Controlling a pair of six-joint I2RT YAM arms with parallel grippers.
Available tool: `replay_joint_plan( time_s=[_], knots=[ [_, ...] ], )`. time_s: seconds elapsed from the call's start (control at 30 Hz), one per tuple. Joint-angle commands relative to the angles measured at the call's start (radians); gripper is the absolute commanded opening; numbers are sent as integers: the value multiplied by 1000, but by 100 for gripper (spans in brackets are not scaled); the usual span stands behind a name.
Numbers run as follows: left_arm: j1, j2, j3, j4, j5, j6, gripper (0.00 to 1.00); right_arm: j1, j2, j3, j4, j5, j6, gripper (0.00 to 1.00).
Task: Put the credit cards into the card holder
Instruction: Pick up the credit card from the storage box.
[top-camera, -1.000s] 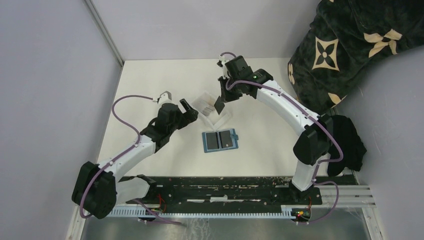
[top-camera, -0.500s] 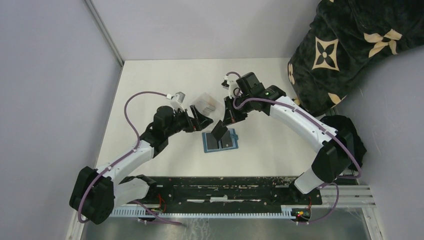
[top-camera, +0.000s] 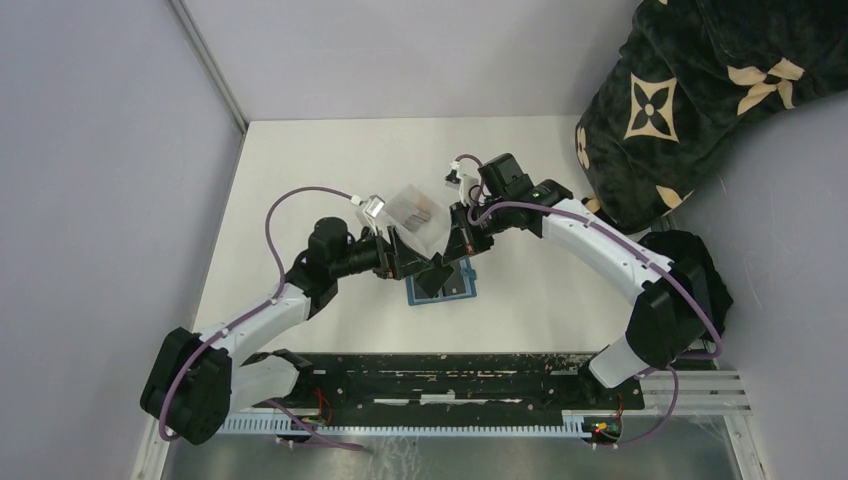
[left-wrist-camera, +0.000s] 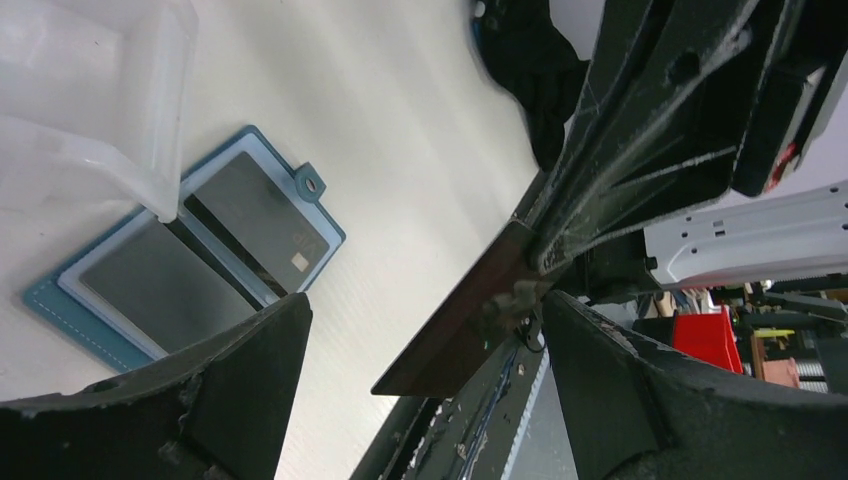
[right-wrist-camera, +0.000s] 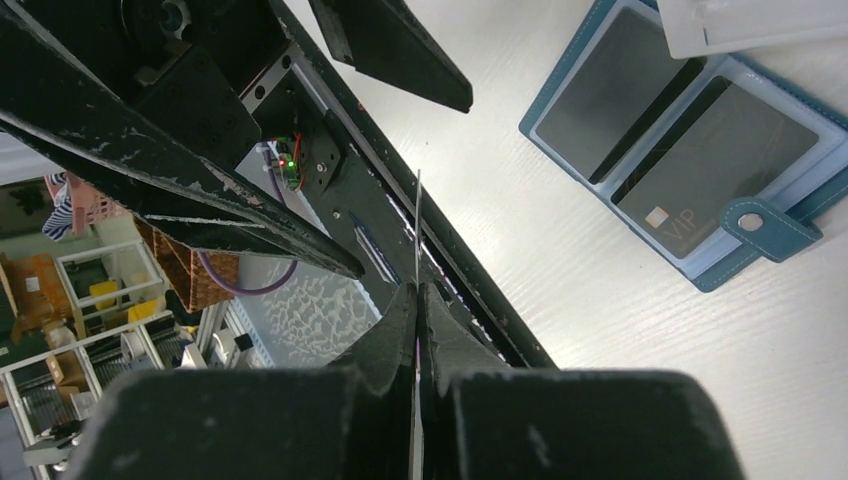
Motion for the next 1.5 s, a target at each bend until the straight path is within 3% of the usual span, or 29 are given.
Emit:
replay_joint_plan(
  time_s=[0.0, 0.5, 0.67, 0.83, 1.03, 1.1, 1.27, 1.47],
  knots=[
    [-1, -33, -23, 71, 78, -3, 92, -24, -48, -23, 83, -76, 32, 1],
    [-1, 23, -38, 180, 189, -88, 65, -33, -4, -81, 219, -208, 124, 1],
    [-1, 45, -40, 195, 231, -105, 46, -37, 3, -88, 242, -214, 137, 1],
    [-1, 40, -40, 191, 239, -112, 36, -52, 20, -90, 269, -224, 156, 1],
    [-2, 47, -37, 183, 239, -111, 11, -64, 55, -75, 283, -223, 169, 1],
    [-2, 48, -41, 183, 225, -111, 3, -66, 63, -67, 270, -205, 163, 9],
    [-1, 46, -58, 184, 127, -128, 3, -66, 31, -66, 238, -86, 128, 37],
    [-3, -1, -112, 240, -108, -252, 3, -65, -30, -109, 262, 86, 132, 47]
  ],
)
